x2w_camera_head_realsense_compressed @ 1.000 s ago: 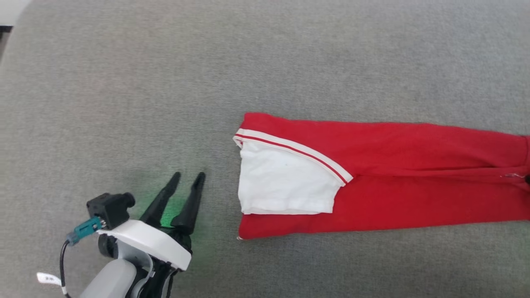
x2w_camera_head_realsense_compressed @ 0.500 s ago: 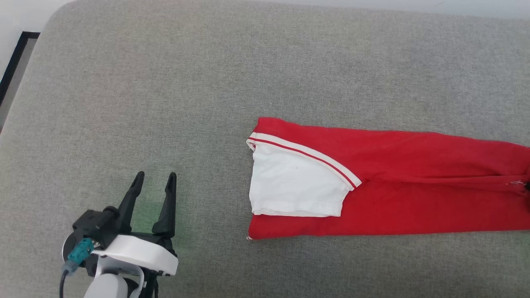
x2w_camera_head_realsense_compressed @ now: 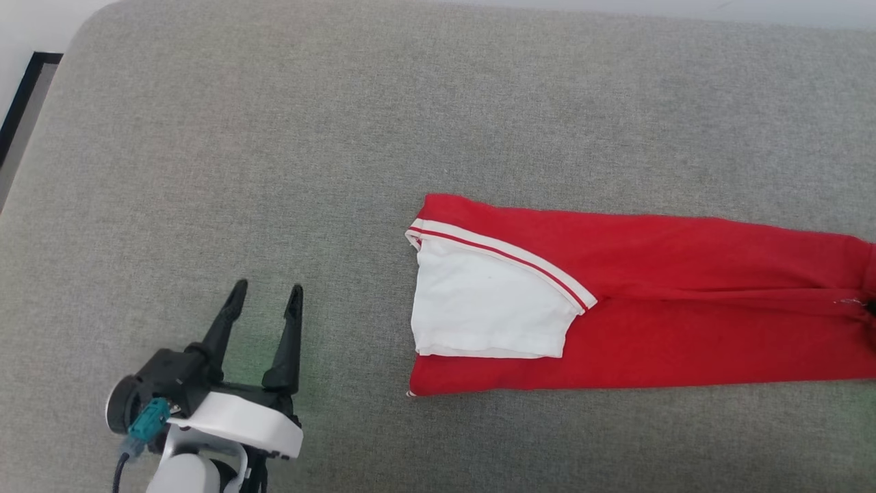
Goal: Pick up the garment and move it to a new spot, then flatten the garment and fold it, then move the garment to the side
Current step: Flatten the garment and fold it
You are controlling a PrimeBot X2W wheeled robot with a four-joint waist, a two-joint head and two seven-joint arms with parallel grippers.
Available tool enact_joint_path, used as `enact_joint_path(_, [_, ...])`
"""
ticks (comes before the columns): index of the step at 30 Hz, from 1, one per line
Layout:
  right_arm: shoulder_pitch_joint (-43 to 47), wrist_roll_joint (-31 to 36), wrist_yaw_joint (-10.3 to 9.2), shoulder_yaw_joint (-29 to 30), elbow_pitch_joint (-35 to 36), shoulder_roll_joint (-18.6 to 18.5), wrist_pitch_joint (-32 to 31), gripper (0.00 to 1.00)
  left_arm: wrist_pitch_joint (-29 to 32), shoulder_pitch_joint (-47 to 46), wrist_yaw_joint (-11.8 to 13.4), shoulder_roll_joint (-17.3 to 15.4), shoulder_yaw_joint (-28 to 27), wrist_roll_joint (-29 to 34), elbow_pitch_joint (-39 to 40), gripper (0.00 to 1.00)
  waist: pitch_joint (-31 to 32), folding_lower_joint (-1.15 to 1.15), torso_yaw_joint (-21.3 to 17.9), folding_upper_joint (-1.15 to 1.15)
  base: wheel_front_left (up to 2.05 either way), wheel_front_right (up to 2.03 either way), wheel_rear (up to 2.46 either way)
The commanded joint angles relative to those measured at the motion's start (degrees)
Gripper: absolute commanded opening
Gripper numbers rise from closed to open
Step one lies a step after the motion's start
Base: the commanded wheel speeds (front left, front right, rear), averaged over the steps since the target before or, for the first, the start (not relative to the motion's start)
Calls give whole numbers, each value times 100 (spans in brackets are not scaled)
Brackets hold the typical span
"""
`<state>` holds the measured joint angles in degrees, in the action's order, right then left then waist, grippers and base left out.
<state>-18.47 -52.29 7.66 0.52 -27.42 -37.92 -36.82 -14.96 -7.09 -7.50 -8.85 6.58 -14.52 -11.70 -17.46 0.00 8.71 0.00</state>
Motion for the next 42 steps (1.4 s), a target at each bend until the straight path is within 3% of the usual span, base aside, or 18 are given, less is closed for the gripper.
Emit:
enact_joint_path(1, [73,23,-34,-42,-127,71,4,0,-30,-28,7,-7,-14,5,66,100,10,0,-16,0,0,0,0])
enact_joint_path(15, [13,-79,-31,631,-66,-550,367,0,-31,-215,10,-292,349,-492,320,100,-168,0,-522,0,0,0,0])
enact_joint_path(24, [70,-114,-30,1241,-281,-922,586,0,-31,-449,10,-397,215,-111,375,100,-340,0,-779,0,0,0,0])
enact_joint_path(35, [338,-120,-19,1140,106,-772,496,0,-31,-315,9,-278,234,246,275,100,-67,0,-762,0,0,0,0])
enact_joint_path(42, [895,-78,-19,791,1204,-610,322,0,-31,-122,10,-119,265,222,97,100,315,0,-537,0,0,0,0])
